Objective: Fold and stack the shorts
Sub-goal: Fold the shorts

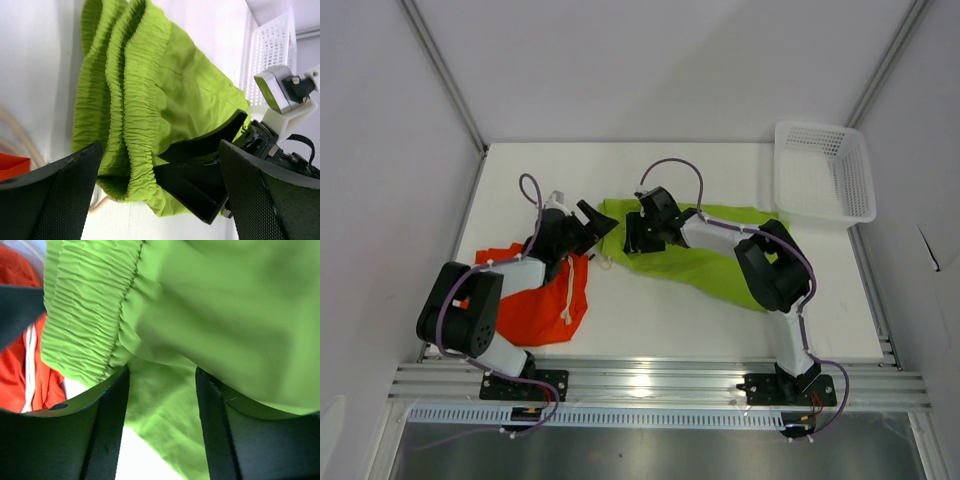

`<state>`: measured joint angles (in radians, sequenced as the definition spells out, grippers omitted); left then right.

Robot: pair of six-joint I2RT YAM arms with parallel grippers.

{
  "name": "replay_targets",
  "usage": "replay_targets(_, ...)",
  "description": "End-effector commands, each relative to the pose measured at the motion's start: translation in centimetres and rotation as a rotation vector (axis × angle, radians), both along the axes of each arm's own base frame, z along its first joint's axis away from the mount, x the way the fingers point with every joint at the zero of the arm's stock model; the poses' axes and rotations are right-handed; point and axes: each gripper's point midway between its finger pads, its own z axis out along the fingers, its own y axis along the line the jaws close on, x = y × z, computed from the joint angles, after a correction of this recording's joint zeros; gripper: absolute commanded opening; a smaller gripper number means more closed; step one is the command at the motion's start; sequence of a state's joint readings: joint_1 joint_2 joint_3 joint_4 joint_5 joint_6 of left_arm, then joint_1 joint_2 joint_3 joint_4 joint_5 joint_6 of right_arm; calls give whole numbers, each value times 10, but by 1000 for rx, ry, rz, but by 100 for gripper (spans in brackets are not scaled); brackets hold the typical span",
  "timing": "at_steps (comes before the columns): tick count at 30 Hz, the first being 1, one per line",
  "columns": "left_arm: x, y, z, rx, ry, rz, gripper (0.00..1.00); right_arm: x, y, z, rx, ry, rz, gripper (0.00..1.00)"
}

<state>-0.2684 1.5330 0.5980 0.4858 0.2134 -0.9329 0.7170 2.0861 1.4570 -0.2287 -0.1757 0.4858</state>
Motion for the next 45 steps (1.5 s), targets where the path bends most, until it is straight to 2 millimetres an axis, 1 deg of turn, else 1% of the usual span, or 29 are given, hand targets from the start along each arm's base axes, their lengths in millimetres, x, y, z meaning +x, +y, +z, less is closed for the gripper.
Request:
replay_targets(1,3,11,20,20,-21,-15,99,7,0,40,77,-67,6,59)
replay_targets(5,4,18,29,-12,-32,-18,99,9,-1,59,143,-76,9,59)
replay_targets(8,4,20,30,-28,-32,-22,99,11,4,73,261,-62,12,54)
replay_targets(9,4,23,31,-33,-33,-14,99,10,5,79,328,-17,11,52)
replay_targets(10,5,24,32,-35,-36,-9,99,15,12,89,403,-49,29,50)
replay_targets(11,7,27,34,-35,-41,-1,99,11,18,93,450,-19,65,50)
replay_targets(12,9,31,32,-36,-35,9,99,12,21,88,469,3,69,50)
replay_targets(14,14,31,35,-40,-39,7,99,16,29,97,532,11,89,50)
replay_targets(17,17,31,29,-52,-29,14,99,18,40,97,602,49,108,49)
replay_targets(21,20,29,22,-69,-18,16,98,15,54,86,662,105,133,45)
replay_targets(22,19,29,19,-71,-12,11,98,13,57,75,660,128,132,40)
replay_targets(24,20,31,16,-68,-8,18,98,8,61,66,661,157,140,38)
replay_targets(25,22,32,15,-65,-5,22,98,7,62,52,646,177,133,35)
replay_targets(27,27,35,15,-54,-2,27,98,3,65,38,609,204,128,34)
replay_targets(28,27,37,6,-44,19,28,98,5,65,23,565,216,102,33)
replay_targets(29,32,37,8,-40,15,31,98,2,61,9,508,232,90,33)
replay_targets(31,39,39,8,-23,8,41,99,8,58,0,443,218,47,35)
replay_targets(32,40,40,0,-1,22,38,99,2,55,-7,398,230,55,37)
replay_targets(34,48,41,0,29,5,27,99,2,52,-8,369,222,50,39)
replay_targets(35,49,42,-9,41,26,23,99,2,50,-3,367,206,61,39)
replay_targets(36,53,41,-8,45,20,14,99,1,47,-1,367,204,61,40)
replay_targets(37,52,40,-12,48,23,4,99,0,45,3,371,197,65,41)
replay_targets(38,54,38,-14,44,14,-5,99,1,45,19,391,174,80,43)
replay_targets(40,52,38,-20,41,15,-11,99,1,41,31,396,140,102,53)
replay_targets(41,54,37,-20,41,4,-12,99,0,40,45,399,117,114,56)
replay_targets(42,55,37,-20,44,-2,-14,99,1,38,52,387,80,134,63)
replay_targets(43,57,38,-19,50,-14,-17,99,0,34,56,374,63,139,65)
replay_targets(44,60,39,-18,55,-22,-13,99,-1,31,68,363,26,137,69)
replay_targets(45,62,43,-20,55,-19,-4,99,-4,28,71,337,0,153,75)
